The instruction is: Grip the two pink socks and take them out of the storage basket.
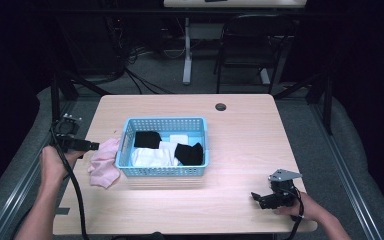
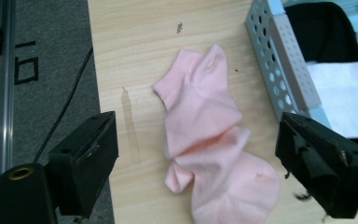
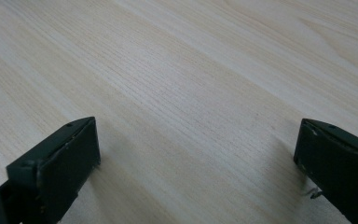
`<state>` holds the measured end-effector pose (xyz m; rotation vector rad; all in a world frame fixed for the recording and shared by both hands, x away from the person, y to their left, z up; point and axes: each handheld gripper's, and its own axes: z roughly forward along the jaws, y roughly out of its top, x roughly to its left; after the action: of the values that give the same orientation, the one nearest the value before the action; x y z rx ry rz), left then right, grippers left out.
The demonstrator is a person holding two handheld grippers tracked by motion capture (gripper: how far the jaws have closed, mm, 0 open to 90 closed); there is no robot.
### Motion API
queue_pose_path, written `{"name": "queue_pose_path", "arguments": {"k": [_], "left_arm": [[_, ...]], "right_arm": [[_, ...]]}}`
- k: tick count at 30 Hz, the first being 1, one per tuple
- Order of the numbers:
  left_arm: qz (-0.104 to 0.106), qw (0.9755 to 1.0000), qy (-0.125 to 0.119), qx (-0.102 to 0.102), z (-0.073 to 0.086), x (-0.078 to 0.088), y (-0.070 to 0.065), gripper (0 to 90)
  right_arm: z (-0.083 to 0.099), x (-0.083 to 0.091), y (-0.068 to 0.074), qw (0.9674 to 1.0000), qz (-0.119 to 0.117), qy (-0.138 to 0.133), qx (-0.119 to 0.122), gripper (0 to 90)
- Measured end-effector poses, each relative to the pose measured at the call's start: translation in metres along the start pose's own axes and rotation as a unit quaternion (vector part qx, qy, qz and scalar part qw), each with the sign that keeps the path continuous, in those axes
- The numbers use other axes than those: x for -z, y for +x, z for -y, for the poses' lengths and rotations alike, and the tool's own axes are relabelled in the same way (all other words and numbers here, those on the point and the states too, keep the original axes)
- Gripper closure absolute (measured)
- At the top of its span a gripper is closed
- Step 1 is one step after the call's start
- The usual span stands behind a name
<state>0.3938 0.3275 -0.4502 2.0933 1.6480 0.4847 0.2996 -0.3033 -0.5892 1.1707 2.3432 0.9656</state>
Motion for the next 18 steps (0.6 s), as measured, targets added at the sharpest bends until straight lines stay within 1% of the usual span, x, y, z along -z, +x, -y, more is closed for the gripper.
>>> {"name": "queue_pose_path", "arguments": {"k": [4, 8, 10, 13, 16, 18], "left_arm": [[-0.001, 1.0, -0.007, -0.005, 0.013, 0.006, -0.005, 8.8], [0.005, 0.9999, -0.005, -0.015, 0.027, 0.008, -0.013, 5.9], [0.012, 0.9998, -0.002, -0.019, 0.034, 0.006, -0.017, 4.5], [0.014, 0.9996, 0.003, -0.024, 0.047, 0.001, -0.024, 3.5], [0.018, 0.9995, 0.004, -0.025, 0.059, -0.005, -0.029, 2.3], [0.021, 0.9994, 0.01, -0.025, 0.066, -0.01, -0.032, 1.6]], "right_arm": [[0.0, 0.0, 0.0, 1.0, -0.002, -0.001, -0.001, 0.0], [0.0, 0.0, 0.0, 1.0, -0.002, -0.001, -0.001, 0.0], [0.0, 0.0, 0.0, 1.0, -0.001, 0.0, 0.0, 0.0], [0.0, 0.0, 0.0, 1.0, -0.001, -0.001, -0.001, 0.0], [0.0, 0.0, 0.0, 1.0, -0.002, -0.001, -0.001, 0.0], [0.0, 0.0, 0.0, 1.0, -0.002, -0.001, -0.001, 0.0]]}}
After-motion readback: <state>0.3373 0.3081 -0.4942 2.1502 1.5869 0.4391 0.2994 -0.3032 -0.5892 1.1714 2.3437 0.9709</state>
